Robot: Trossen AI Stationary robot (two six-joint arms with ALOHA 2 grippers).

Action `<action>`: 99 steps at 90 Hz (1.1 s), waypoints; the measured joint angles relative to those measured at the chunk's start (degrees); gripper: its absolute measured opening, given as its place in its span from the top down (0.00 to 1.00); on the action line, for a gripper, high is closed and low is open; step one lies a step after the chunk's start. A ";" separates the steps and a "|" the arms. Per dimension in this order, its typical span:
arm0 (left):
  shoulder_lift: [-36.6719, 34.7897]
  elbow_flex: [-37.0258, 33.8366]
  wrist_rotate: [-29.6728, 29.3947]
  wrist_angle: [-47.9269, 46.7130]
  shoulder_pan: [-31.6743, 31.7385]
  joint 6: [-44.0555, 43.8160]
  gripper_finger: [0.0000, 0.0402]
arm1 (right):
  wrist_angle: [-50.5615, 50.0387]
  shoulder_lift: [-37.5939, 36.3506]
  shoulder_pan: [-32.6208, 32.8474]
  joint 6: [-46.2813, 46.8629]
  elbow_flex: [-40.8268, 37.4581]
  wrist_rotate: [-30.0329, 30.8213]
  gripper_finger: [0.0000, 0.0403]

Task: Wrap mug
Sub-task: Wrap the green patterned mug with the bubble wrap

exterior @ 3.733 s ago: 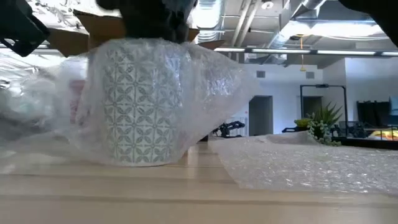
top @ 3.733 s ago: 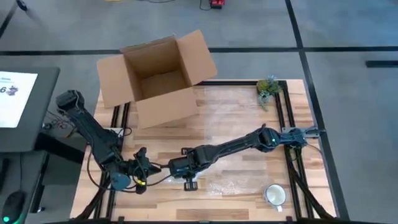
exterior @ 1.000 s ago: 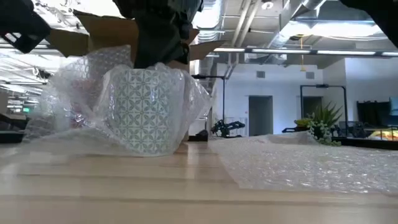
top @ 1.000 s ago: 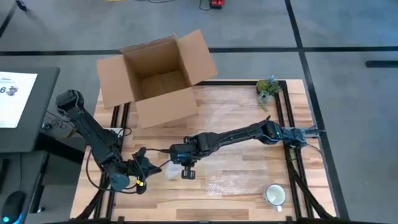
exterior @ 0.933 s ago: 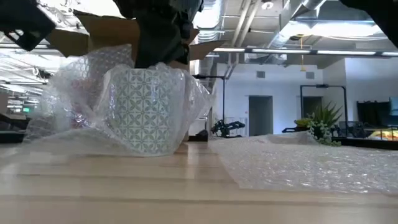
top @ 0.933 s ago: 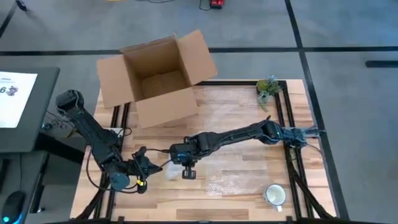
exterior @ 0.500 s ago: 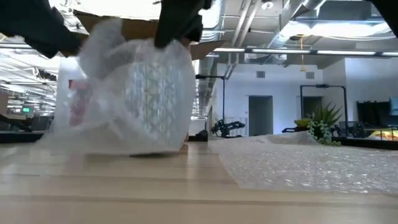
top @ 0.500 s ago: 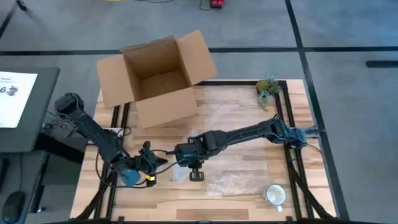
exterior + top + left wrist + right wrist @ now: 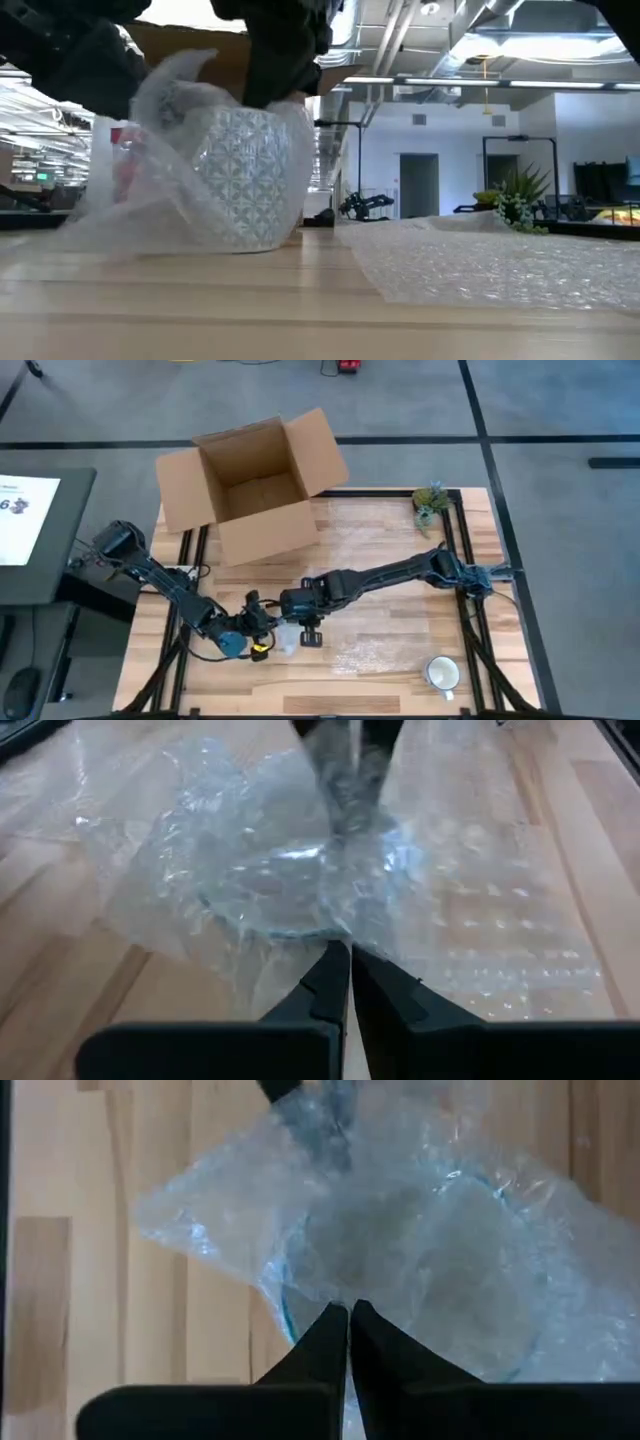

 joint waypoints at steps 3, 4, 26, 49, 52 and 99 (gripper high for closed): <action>-0.13 0.00 0.02 0.30 0.01 0.05 1.00 | 0.11 0.49 -0.08 0.01 0.05 -0.02 1.00; -0.20 0.00 0.02 0.34 0.01 0.07 1.00 | 0.17 0.59 -0.11 0.01 0.07 -0.02 1.00; -2.61 0.72 2.94 0.46 0.10 1.98 1.00 | 0.68 0.92 -0.55 -0.52 0.07 -0.08 1.00; -2.74 0.72 6.33 2.11 0.69 2.82 1.00 | 0.20 1.01 -1.04 -1.08 0.81 -0.30 1.00; -2.74 0.72 7.18 2.13 1.00 3.33 1.00 | 0.29 1.01 -1.08 -1.08 0.81 -0.29 1.00; -2.72 0.72 7.75 2.29 5.94 4.17 1.00 | -1.14 0.39 -1.25 -0.07 0.85 0.10 0.74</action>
